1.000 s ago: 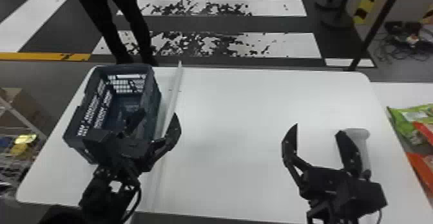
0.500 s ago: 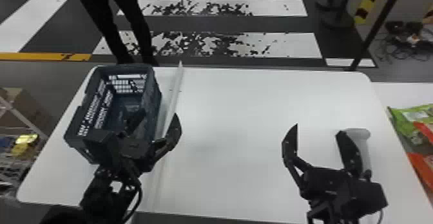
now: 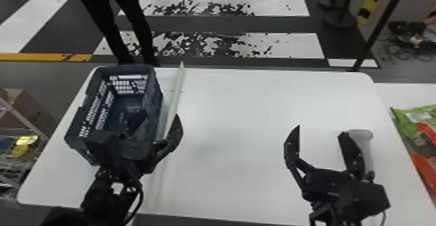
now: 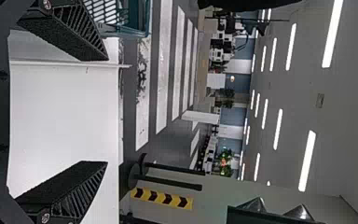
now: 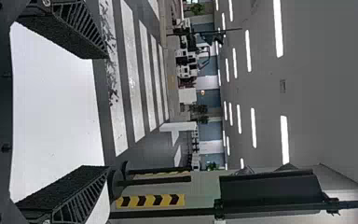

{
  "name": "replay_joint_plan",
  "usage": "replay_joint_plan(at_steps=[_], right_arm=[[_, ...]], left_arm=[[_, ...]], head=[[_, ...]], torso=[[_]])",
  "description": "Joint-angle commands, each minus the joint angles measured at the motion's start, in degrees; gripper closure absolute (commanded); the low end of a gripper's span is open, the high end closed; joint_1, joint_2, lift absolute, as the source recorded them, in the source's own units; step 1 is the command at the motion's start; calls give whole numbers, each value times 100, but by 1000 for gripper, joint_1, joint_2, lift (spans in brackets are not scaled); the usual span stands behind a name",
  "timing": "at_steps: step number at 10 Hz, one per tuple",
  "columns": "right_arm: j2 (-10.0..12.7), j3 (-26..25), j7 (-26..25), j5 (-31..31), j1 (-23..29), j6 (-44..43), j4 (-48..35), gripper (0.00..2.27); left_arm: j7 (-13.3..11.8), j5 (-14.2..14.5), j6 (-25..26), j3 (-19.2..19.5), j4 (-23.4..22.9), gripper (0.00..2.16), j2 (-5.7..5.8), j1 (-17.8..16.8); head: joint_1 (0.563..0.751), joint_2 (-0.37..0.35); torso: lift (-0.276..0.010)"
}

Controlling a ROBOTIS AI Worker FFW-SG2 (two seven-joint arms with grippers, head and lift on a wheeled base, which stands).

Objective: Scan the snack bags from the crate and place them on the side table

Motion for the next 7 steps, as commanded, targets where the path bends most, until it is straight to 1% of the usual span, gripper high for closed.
replay_joint_plan(at_steps=[1, 7], right_arm=[[-1, 9, 0, 8, -1, 0, 0, 29], [-1, 35, 0, 8, -1, 17, -9, 29]], left_arm=[[0, 0, 0, 0, 9, 80, 0, 0], [0, 0, 0, 0, 0, 80, 9, 0]], head=[[695, 66], [695, 70]], torso=[[-50], [-50]])
